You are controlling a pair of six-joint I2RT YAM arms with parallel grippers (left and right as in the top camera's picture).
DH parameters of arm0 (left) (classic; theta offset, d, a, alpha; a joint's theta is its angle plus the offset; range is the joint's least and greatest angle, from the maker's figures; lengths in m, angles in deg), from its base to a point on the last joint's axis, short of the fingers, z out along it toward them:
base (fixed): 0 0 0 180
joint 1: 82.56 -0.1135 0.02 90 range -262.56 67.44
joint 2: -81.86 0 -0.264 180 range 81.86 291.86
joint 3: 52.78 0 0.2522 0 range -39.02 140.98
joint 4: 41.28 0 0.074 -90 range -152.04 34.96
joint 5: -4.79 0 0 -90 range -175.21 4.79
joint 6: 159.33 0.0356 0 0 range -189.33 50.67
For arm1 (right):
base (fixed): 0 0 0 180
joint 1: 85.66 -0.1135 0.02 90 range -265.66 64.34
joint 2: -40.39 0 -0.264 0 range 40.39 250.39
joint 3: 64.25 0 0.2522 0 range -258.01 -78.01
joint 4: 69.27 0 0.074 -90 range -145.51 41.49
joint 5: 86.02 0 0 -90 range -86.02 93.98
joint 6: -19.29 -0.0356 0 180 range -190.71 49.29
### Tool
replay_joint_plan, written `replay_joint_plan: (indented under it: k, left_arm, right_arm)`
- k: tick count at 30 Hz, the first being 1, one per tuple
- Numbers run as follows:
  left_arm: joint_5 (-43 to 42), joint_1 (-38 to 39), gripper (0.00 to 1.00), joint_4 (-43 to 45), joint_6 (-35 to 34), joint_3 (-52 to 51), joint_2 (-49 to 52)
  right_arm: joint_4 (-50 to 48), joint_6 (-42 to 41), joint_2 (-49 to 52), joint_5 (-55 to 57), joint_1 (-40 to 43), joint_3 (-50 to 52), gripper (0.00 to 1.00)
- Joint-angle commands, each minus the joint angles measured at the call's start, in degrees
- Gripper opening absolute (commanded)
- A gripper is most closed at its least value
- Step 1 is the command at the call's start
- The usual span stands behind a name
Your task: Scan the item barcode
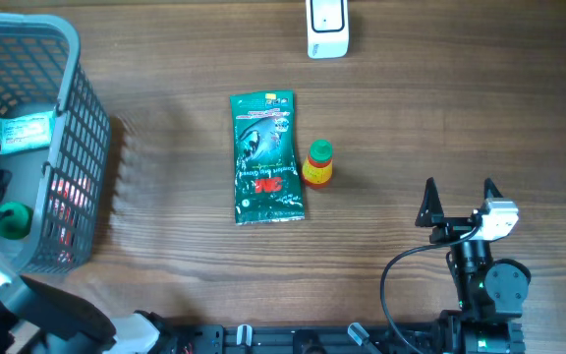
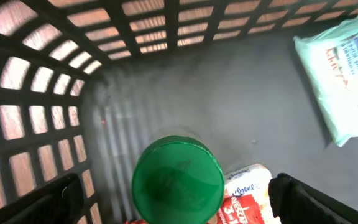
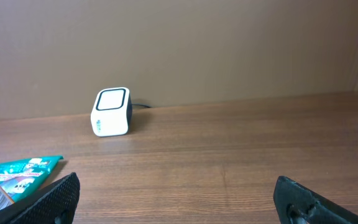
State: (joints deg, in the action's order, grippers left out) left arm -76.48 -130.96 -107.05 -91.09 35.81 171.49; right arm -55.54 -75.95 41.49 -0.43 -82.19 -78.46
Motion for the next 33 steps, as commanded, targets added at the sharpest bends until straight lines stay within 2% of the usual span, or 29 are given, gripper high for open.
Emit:
replay_joint_plan:
  k: [1,12,18,23,26,30,33]
  left_arm:
    - [-0.8,-0.3,1.00,0.2,-1.0,-0.6,3.8]
    - [-1.0,-0.3,1.00,-2.3,-1.2,-0.7,9.7]
    - [-6.5,-0.3,1.00,-1.3,-1.2,-0.7,12.3]
    - [-6.7,-0.3,1.00,-1.4,-1.2,-0.7,14.7]
    - [-6.3,-0.3,0.88,-1.4,-1.2,-0.7,15.1]
    - [-5.7,-0.3,0.77,-1.4,-1.2,-0.7,15.1]
    - [-5.2,-0.3,0.75,-1.5,-1.2,-0.7,15.1]
  right_arm:
    - [-0.1,0.6,-0.3,0.8,0.1,0.2,1.00]
    - [-0.1,0.6,-0.3,0.8,0.1,0.2,1.00]
    - [-0.1,0.6,-0.3,0.8,0.1,0.2,1.00]
    - [-0.1,0.6,-0.3,0.8,0.1,0.2,1.00]
    - [-0.1,0.6,-0.3,0.8,0.1,0.2,1.00]
    - [-0.1,0.6,-0.3,0.8,0.1,0.2,1.00]
    - [-0.1,0.6,-0.3,0.8,0.1,0.2,1.00]
